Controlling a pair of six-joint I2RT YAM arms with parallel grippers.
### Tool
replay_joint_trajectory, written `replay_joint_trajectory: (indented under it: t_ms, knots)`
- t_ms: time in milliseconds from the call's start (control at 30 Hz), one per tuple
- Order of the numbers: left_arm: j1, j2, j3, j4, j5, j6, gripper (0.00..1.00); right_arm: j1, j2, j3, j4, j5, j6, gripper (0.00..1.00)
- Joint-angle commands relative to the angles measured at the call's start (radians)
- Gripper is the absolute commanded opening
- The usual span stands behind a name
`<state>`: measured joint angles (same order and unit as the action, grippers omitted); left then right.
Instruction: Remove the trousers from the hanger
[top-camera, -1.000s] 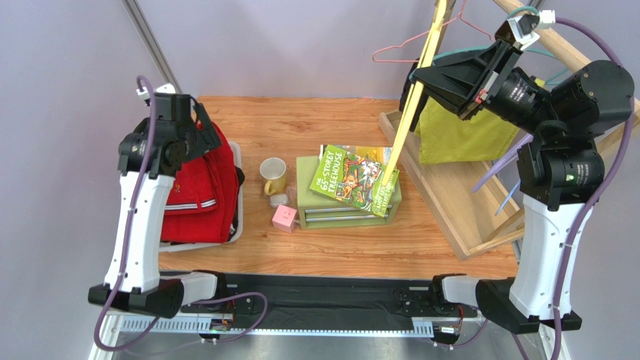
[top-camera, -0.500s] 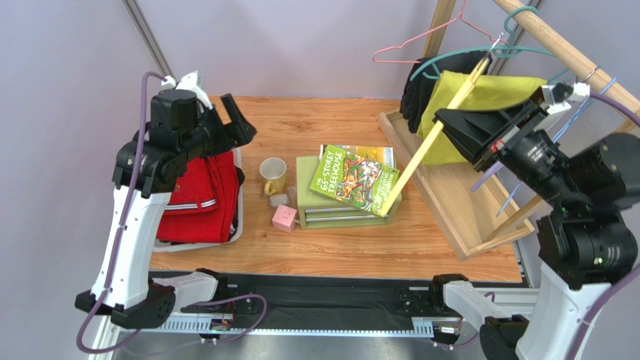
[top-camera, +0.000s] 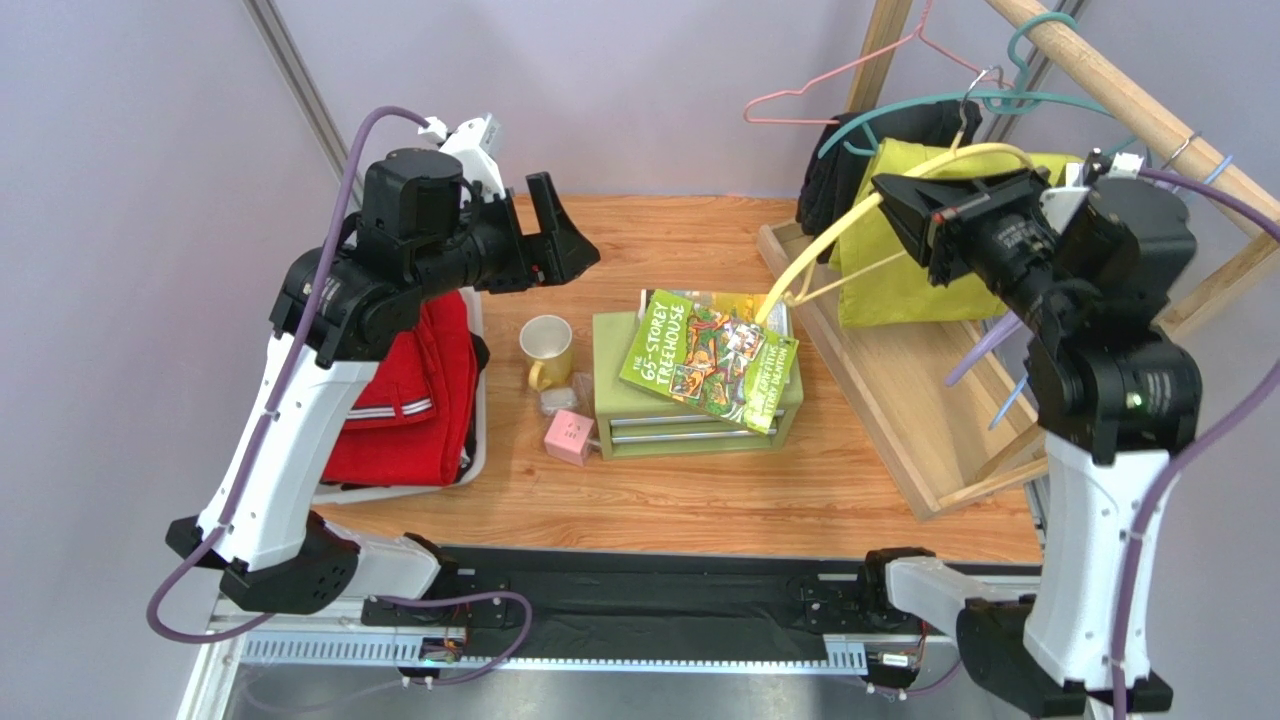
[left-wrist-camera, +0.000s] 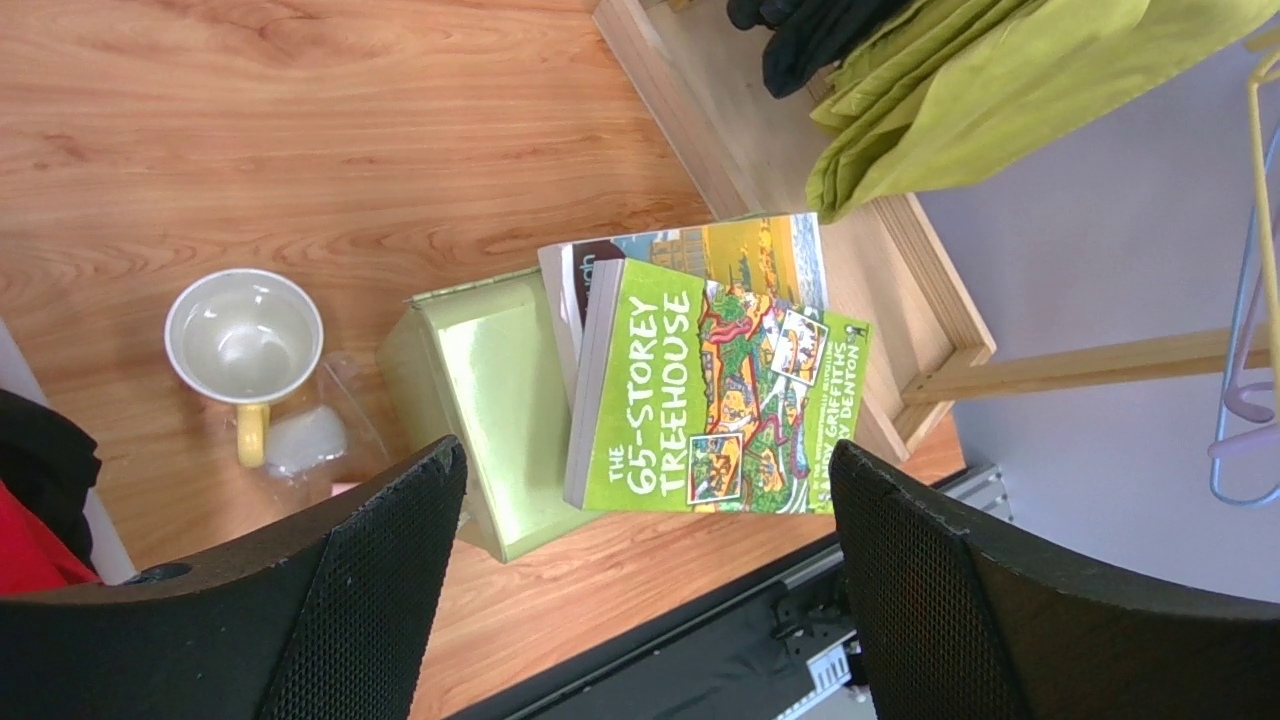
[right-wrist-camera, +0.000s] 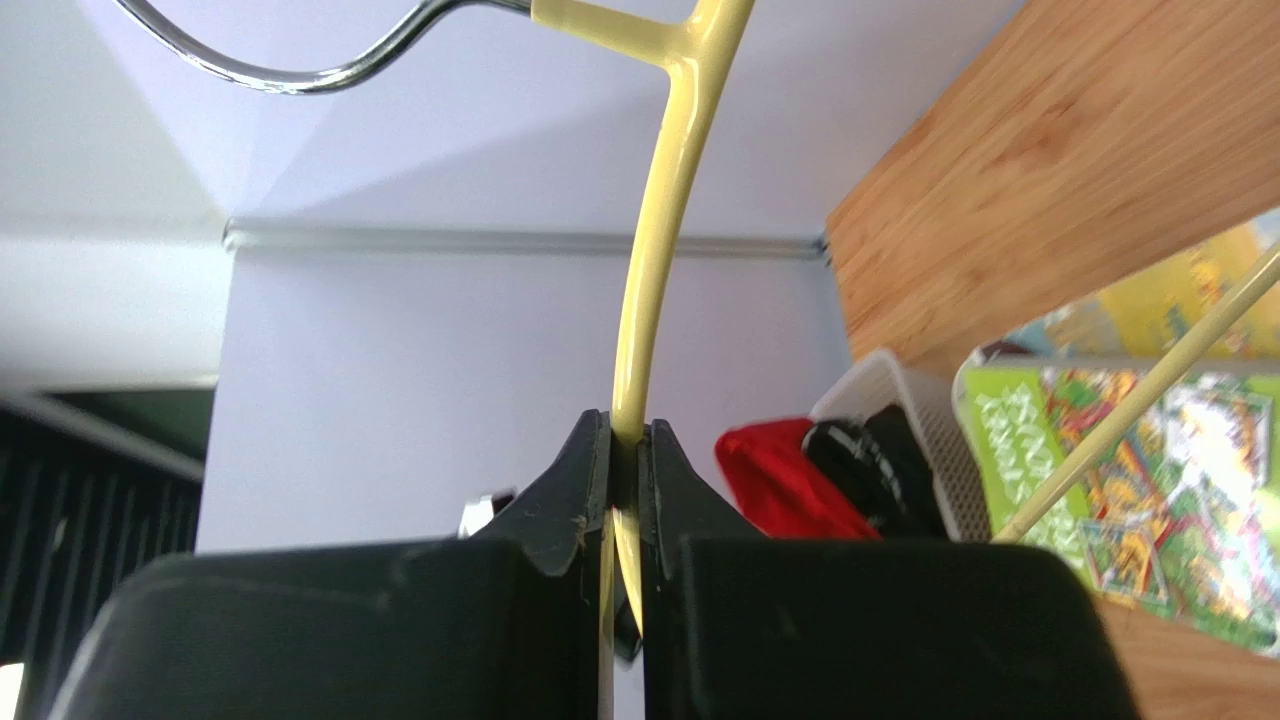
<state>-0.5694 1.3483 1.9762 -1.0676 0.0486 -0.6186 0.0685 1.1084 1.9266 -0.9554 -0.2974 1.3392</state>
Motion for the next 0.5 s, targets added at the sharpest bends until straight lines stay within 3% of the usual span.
replay_joint_trajectory:
  t_ms: [0, 467]
  knots:
    - [-0.009, -0.046, -0.017, 0.023, 0.004, 0.031, 0.95, -0.032, 0.053, 0.084, 0.020, 0.197, -0.051, 0.00]
    - [-0.026, -0.043, -0.004, 0.034, 0.019, 0.068, 0.95, -0.053, 0.156, 0.144, 0.199, 0.481, 0.017, 0.00]
